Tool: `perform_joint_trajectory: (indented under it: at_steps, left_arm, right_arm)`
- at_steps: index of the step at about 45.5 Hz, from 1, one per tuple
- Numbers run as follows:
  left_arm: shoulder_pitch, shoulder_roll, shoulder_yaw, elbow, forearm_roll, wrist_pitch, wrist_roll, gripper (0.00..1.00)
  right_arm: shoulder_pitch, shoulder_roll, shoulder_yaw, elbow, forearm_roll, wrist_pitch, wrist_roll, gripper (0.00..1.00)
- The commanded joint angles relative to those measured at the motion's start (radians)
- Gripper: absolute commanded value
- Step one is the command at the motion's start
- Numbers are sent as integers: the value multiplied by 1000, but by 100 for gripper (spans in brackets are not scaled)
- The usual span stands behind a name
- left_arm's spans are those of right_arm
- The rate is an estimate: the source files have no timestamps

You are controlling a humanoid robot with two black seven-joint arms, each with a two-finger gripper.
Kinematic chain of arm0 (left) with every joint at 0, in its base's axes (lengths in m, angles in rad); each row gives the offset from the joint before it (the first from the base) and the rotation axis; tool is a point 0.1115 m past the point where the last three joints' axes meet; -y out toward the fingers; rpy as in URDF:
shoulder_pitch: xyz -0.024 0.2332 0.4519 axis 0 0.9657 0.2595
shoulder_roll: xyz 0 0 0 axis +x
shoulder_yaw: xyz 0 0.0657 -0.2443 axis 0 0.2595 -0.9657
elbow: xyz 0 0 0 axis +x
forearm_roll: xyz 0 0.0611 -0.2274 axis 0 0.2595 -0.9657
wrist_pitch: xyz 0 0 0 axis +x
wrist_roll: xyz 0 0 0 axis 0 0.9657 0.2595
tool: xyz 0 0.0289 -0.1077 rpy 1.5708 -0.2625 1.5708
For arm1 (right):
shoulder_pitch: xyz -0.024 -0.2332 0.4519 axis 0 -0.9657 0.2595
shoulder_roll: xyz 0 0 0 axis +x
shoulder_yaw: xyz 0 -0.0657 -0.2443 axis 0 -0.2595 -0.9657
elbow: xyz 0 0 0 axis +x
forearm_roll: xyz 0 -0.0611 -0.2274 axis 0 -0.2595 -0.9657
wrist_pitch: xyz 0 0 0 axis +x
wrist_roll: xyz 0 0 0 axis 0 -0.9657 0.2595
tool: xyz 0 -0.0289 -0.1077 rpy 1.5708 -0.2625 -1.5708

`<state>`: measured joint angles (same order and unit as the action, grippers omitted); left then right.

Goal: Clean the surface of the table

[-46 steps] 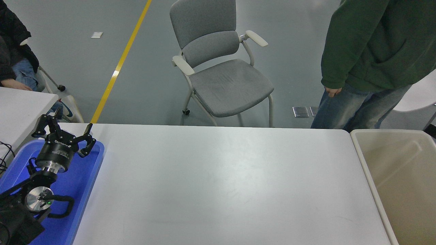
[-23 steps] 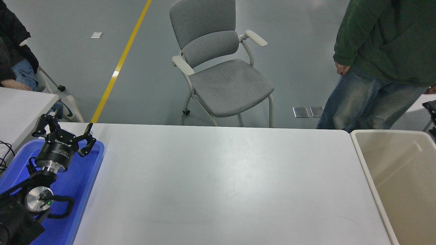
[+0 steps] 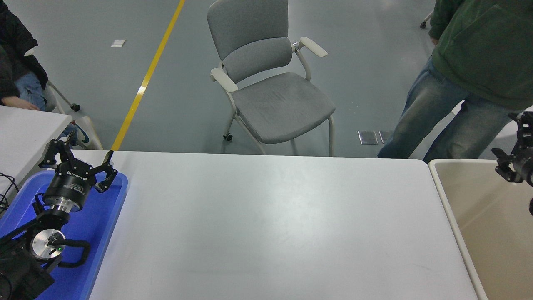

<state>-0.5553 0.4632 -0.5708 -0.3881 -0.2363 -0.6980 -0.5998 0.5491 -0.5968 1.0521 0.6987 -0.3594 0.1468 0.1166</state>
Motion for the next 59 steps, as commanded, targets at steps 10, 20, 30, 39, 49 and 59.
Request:
perform_joint_trajectory:
  at_steps: [10, 20, 30, 39, 49, 59]
  left_arm:
    - [0, 0, 0, 0, 0, 0, 0, 100]
    - [0, 0, -1, 0, 0, 0, 0, 100]
    - [0, 0, 0, 0, 0, 0, 0, 100]
    - [0, 0, -1, 0, 0, 0, 0, 100]
    - [0, 2, 0, 0, 0, 0, 0, 100]
    - [0, 0, 0, 0, 0, 0, 0, 100]
  right_arm:
    - [-109, 155, 121, 28, 19, 89, 144, 100]
    - [-112, 248, 117, 15, 17, 79, 250, 100]
    - [-84, 327, 125, -71, 17, 77, 330, 100]
    - [-83, 362, 123, -73, 19, 79, 339, 100]
    - [-81, 367, 123, -73, 31, 79, 338, 100]
    - [-54, 364, 112, -73, 33, 79, 336, 100]
